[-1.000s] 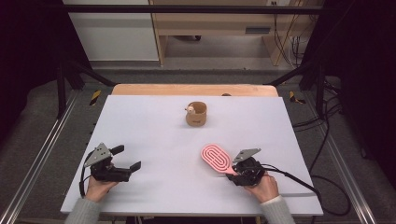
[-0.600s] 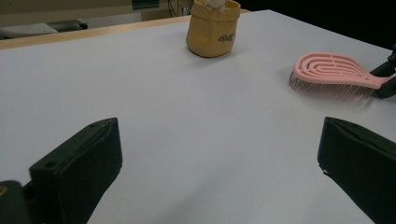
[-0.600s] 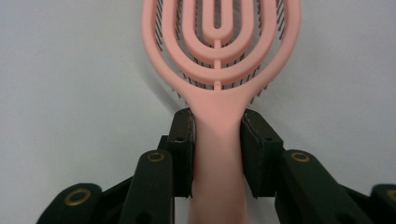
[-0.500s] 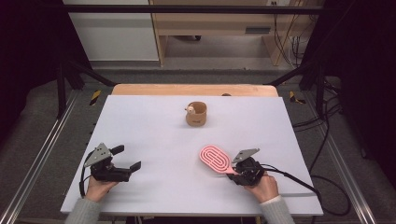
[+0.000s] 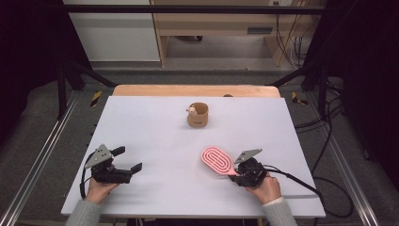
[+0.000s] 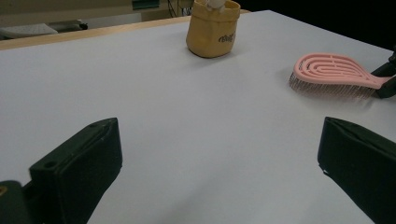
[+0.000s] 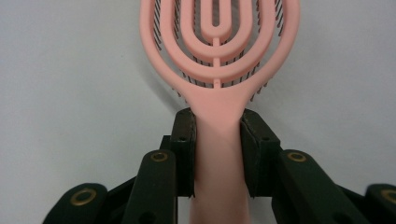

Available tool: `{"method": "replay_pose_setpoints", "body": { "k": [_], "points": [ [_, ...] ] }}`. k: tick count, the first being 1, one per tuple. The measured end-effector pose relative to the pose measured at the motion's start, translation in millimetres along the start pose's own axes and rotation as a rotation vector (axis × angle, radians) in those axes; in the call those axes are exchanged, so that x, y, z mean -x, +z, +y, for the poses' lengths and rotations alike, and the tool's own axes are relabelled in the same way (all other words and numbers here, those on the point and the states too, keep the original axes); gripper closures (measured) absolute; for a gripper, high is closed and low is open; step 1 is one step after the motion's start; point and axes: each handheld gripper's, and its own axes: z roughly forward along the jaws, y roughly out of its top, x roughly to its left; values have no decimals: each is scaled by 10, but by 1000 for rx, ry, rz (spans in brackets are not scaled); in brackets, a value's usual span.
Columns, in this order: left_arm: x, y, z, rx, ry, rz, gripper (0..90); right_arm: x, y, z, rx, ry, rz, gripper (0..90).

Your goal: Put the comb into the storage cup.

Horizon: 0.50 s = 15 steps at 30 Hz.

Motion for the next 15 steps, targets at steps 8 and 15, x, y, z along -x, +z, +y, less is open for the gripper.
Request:
{"method": "replay_pose_setpoints", "body": {
  "k": [8,15],
  "points": [
    [0,-1,0,1,0,0,0,10,-52,7,24,10,-1,699],
    [1,0,1,1,-2,-1,0,16,-94,13,49,23,5,699]
  ]
}}
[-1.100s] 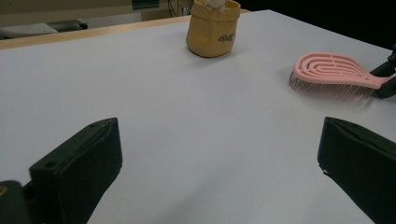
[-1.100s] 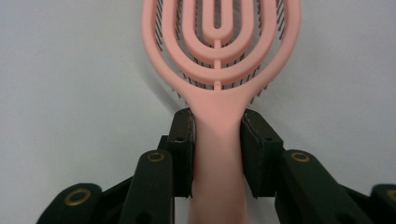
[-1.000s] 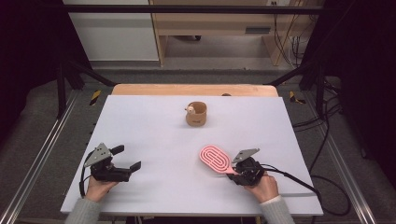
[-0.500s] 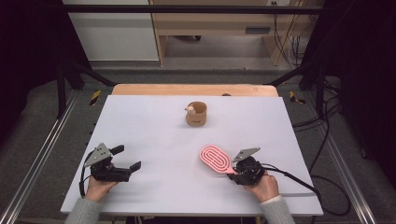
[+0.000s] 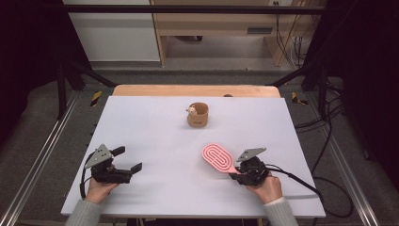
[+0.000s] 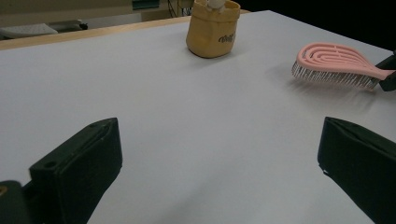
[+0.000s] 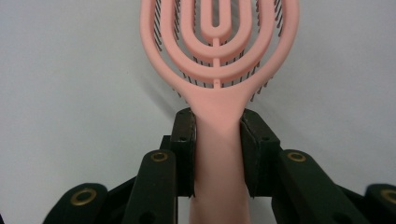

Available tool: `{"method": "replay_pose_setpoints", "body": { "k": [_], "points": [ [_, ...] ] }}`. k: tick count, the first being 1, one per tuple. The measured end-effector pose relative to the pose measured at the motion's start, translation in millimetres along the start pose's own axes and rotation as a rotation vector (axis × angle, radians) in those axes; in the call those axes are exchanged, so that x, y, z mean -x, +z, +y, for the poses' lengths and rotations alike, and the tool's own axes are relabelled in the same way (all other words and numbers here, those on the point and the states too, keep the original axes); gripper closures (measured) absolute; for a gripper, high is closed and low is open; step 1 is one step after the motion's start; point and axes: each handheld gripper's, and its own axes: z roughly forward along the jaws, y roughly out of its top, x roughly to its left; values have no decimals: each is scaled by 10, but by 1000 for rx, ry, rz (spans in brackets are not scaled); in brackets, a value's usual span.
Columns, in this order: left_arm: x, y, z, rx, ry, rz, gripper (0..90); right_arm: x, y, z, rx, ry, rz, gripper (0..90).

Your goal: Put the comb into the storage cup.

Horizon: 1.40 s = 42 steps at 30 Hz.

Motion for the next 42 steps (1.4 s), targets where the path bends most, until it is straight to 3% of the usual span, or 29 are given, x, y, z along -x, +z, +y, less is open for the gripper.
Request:
{"method": "replay_pose_setpoints", "body": {
  "k": [27,42],
  "points": [
    [14,22,14,-3,-8,-1,0,24,-114,24,104,13,-12,700],
    [60,42,52,-5,-6,-6,0,59,-185,60,197,24,-10,700]
  ]
}}
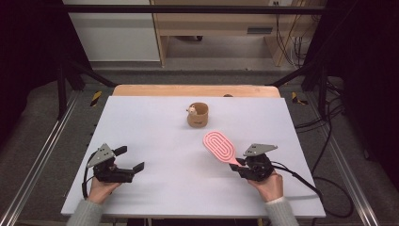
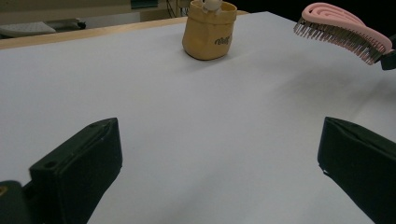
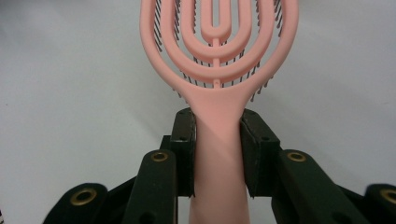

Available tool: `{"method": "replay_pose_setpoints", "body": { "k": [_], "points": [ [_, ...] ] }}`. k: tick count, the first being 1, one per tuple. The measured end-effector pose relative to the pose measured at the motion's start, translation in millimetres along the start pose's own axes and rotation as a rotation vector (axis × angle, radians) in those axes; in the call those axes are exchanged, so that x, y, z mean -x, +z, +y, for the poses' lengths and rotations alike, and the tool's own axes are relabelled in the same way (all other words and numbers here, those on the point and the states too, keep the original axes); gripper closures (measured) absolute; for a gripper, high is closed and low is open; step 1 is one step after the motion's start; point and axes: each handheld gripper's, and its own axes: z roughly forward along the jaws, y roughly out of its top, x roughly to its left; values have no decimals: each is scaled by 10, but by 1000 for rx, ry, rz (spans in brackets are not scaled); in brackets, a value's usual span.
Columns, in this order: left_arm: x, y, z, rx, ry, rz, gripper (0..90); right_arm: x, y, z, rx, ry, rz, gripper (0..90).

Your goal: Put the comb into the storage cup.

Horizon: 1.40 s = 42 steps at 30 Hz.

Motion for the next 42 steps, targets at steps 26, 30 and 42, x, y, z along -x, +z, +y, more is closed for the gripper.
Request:
{"method": "replay_pose_setpoints", "body": {
  "k": [26,30,42],
  "points": [
    [113,46,80,9,-10,-5,0,6,7,82,88,-11,23,700],
    [129,53,93,15,-22,-6,0,-2,8,93,101,-16,26,700],
    [188,76,138,22,-44,0,0,-28,30,121,123,-26,30,700]
  ]
}}
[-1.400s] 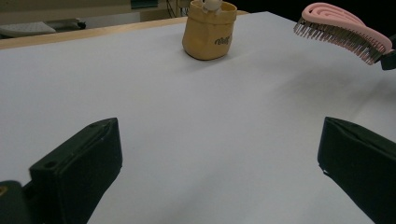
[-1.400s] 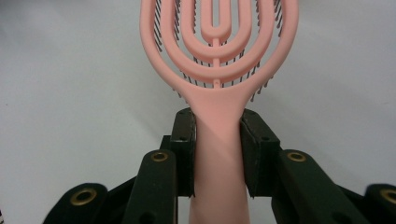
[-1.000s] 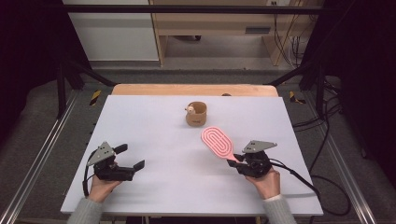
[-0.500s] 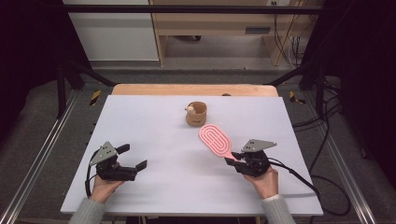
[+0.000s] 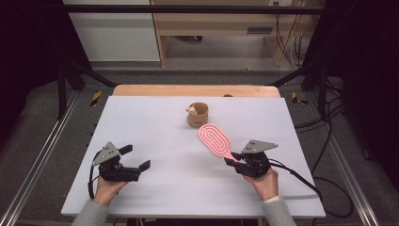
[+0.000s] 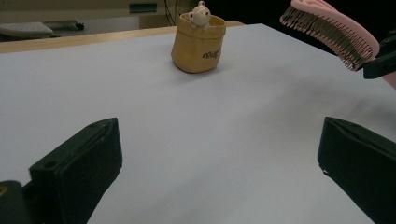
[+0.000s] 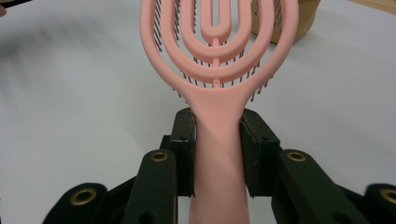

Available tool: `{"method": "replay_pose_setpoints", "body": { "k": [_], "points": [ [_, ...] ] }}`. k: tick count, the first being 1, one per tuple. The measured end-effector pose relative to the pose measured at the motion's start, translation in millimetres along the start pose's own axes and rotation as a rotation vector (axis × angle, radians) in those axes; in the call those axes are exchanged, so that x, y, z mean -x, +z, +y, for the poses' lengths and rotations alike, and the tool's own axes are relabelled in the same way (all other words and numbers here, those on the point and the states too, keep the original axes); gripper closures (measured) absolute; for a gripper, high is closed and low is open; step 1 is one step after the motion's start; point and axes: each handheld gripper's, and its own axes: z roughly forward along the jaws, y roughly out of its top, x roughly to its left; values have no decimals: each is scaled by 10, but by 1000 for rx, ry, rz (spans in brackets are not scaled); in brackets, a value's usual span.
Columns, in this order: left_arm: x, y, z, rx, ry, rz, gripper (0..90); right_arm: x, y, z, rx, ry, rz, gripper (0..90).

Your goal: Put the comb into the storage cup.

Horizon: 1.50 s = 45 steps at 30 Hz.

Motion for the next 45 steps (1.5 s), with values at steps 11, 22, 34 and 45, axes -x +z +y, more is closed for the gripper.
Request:
{"method": "replay_pose_setpoints", "body": {
  "k": [11,22,34,45],
  "points": [
    [61,35,48,-3,-3,-6,0,-3,22,3,4,-4,4,700],
    [151,106,94,-24,-10,-12,0,-17,14,7,22,3,10,700],
    [239,213,192,-15,-13,-40,0,-25,33,3,27,3,21,700],
    [343,336,281,-11,-8,-69,0,-31,34,4,37,6,27,700]
  ]
}}
